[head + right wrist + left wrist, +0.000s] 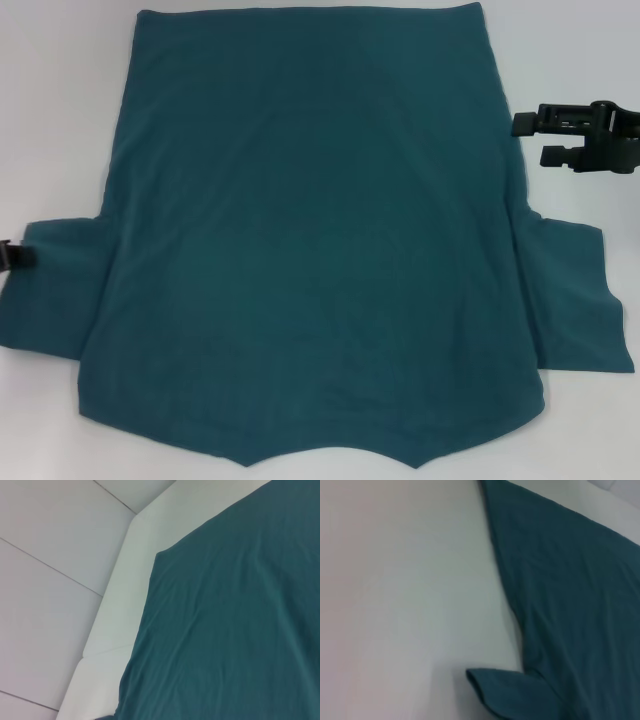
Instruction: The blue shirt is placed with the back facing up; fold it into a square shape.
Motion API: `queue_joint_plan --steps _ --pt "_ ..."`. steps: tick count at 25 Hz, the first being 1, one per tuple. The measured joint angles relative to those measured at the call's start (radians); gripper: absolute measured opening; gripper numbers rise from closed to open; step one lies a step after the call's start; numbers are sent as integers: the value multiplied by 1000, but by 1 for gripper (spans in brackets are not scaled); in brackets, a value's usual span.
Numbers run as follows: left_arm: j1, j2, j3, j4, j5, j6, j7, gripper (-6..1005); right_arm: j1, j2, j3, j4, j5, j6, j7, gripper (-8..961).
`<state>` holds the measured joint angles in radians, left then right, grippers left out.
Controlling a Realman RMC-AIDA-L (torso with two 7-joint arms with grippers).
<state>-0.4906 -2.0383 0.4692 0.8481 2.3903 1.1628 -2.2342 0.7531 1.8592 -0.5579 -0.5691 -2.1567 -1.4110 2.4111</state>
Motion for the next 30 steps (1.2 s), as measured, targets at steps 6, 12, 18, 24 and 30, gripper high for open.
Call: queue_joint_plan --steps 6,12,18,24,30 --pt "-29 6 3 39 97 -45 -42 1 -2 -1 6 0 0 -1 -1 917" --pt "-61 10 3 37 192 -113 -79 1 -1 -2 10 0 0 -2 -2 916" --pt "-72 23 3 39 227 -127 -99 0 -2 -4 12 0 0 -2 -2 916" --pt "-95 31 4 48 245 -87 -127 1 -2 -5 12 0 0 -2 -4 915" --pt "-107 22 93 135 257 55 -295 0 -4 -5 11 0 0 -3 -1 915"
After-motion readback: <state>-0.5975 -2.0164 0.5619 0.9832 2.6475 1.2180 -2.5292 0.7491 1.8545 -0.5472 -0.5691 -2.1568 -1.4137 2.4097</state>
